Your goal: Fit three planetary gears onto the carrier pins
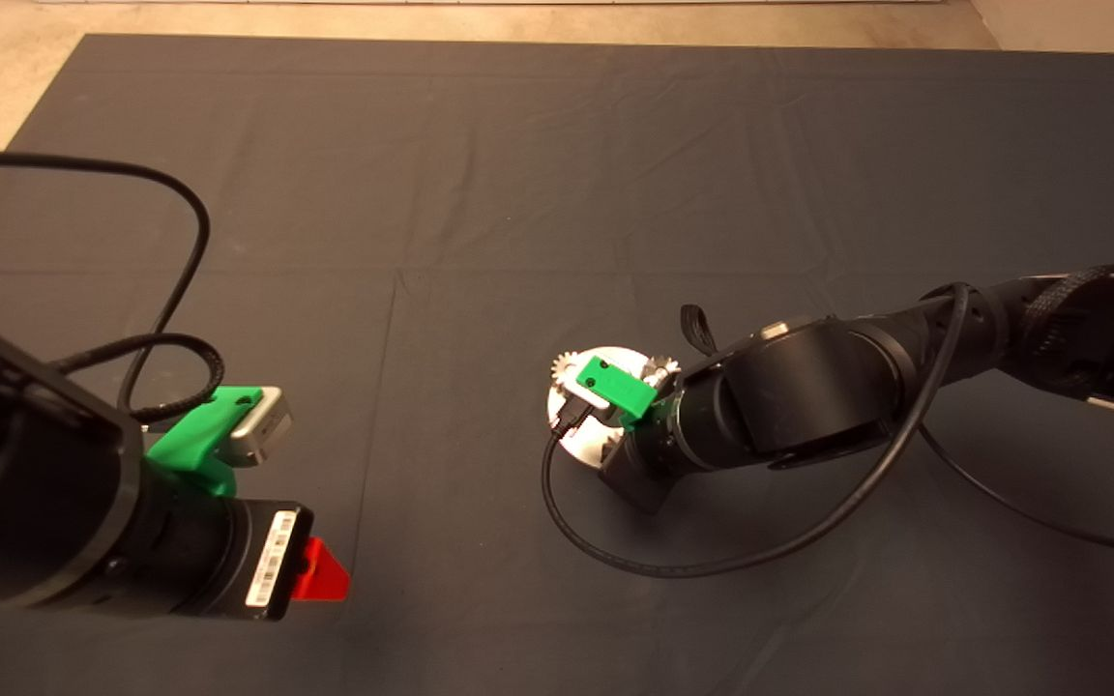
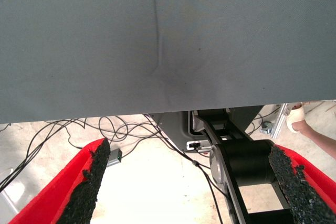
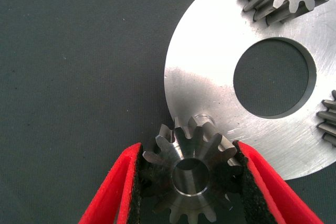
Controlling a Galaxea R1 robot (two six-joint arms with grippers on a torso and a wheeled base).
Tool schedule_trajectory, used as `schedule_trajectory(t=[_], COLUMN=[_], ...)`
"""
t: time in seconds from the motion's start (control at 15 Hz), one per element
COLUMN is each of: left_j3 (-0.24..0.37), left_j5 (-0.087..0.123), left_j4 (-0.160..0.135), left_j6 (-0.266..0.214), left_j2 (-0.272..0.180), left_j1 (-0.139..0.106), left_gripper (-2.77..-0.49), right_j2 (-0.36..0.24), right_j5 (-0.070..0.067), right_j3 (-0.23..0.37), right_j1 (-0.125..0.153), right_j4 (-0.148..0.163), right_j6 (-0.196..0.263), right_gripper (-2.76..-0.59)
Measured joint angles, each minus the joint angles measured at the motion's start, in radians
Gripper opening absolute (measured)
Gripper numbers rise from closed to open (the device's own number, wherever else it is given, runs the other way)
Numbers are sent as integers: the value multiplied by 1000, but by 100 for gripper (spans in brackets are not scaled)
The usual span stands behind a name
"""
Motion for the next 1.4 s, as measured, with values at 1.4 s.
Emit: schedule_trajectory(t=[1.4], left_j3=[0], left_j5=[0], left_j4=[0], left_j6=[0], left_j2=[0], left_j1=[0], left_gripper=[-109], right_j2=[23], right_j5=[20], right_j3=[-77], right_j1=[9], right_j4=[-18], right_j6=[-34], right_gripper=[-228])
